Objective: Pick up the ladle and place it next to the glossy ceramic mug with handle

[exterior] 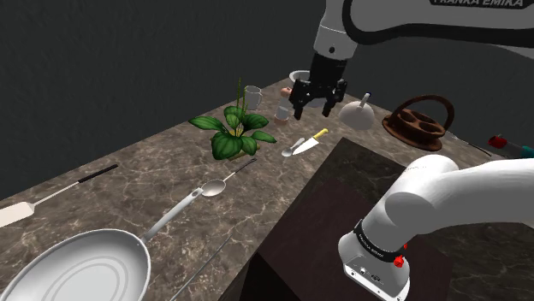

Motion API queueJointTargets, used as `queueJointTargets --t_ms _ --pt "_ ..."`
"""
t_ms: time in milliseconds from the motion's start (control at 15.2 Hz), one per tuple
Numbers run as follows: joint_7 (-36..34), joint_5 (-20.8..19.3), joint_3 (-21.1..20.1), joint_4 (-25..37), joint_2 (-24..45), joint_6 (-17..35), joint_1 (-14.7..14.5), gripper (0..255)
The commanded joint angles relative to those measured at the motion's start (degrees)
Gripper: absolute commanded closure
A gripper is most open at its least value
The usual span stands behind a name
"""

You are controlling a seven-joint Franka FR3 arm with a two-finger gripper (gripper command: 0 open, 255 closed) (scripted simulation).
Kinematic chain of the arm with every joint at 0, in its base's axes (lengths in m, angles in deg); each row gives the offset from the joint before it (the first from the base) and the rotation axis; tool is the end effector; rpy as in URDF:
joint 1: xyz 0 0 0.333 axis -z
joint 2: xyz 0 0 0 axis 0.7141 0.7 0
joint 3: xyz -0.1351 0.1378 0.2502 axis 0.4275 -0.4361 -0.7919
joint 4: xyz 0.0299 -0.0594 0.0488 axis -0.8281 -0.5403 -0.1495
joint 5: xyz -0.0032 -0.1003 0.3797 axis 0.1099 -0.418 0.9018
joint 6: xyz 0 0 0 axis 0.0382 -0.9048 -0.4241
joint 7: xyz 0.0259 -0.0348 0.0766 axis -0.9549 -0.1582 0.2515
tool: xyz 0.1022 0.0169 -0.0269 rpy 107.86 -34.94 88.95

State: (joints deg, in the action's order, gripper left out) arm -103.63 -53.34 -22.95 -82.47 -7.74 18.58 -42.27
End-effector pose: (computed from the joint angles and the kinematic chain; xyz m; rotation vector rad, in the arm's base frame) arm 0.3115 0.0459 0.5302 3.0655 -0.5907 -0.0106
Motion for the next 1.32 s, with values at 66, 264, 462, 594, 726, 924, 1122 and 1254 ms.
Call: queueJointTargets --t_ms 66,264,462,594,726,924,1122,1254 --pt "-9.3 2.8 -4.9 -3.9 0.8 6.3 0.9 0" --pt "-18.2 5.3 -9.9 -6.5 3.3 12.8 2.0 0" --pt "-27.4 7.0 -15.3 -7.9 7.3 19.6 3.6 0" --pt "-33.7 7.5 -19.1 -8.2 10.9 24.2 5.3 0" --pt "-40.2 7.3 -23.1 -7.9 14.9 28.7 7.5 0" --pt "-51.1 4.9 -29.5 -6.5 22.0 35.3 12.1 0" --pt "-64.2 -1.5 -36.7 -4.1 30.3 41.1 18.8 0" --pt "-75.3 -9.3 -41.7 -1.9 36.9 44.0 24.3 0"
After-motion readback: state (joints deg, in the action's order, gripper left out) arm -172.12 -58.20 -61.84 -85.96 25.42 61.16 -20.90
